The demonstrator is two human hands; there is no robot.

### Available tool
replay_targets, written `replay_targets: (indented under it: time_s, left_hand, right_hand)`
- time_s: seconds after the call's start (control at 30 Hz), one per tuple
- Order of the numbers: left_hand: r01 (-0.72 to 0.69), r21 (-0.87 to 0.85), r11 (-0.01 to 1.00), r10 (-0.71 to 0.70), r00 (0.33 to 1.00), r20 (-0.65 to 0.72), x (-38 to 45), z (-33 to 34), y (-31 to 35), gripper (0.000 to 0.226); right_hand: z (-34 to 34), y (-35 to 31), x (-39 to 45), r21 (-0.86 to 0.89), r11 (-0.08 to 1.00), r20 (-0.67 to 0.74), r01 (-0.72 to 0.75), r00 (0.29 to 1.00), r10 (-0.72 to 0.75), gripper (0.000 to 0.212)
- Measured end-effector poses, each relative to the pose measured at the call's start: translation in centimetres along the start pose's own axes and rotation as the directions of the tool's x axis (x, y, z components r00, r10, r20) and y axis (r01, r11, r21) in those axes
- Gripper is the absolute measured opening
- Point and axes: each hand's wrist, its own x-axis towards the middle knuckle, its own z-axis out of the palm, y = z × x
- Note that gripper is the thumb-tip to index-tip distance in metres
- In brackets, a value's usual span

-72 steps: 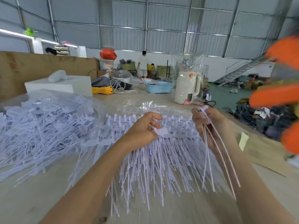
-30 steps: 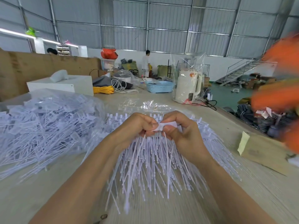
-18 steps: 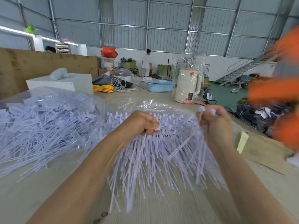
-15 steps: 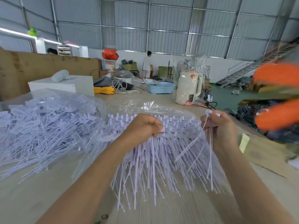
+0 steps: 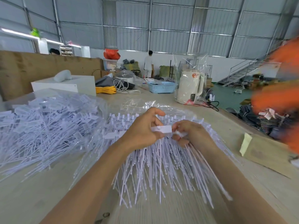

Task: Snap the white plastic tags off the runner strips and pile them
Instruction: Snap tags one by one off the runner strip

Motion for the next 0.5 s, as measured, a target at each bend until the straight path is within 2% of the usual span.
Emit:
replay_targets:
  time_s: [0.1, 0.17, 0.23, 0.4, 0.5]
  left_hand:
    - [-0.061, 0.027, 0.998, 0.063, 0.996, -0.066, 0.3, -0.1, -0.1, 0.053]
    - [-0.098, 0.052, 0.994, 0.102, 0.992, -0.079, 0.5, 0.0, -0.2, 0.053]
    - [-0.146, 0.113, 0.983, 0.155, 0.986, -0.068, 0.4, 0.3, -0.2, 0.053]
    - [-0.218, 0.280, 0.935, 0.248, 0.965, -0.079, 0.5, 0.5, -0.1, 0.054]
    - [-0.209, 0.335, 0.919, 0.258, 0.960, -0.111, 0.6, 0.6, -0.2, 0.056]
  right_hand:
    - [0.9, 0.9, -0.4, -0.032, 0.995, 0.044, 0.091, 0.995, -0.090, 0.023]
    - [1.1, 1.3, -0.9, -0.158, 0.980, 0.124, 0.118, 0.987, -0.099, 0.050]
    - [1.5, 1.5, -1.1, -0.195, 0.969, 0.155, 0.150, 0.981, -0.120, 0.061]
    - [1.9, 1.9, -1.2, 0.022, 0.981, 0.131, 0.192, 0.972, -0.194, 0.027]
    - [1.7, 1.8, -1.2, 0.010, 0.973, 0.120, 0.229, 0.966, -0.229, 0.026]
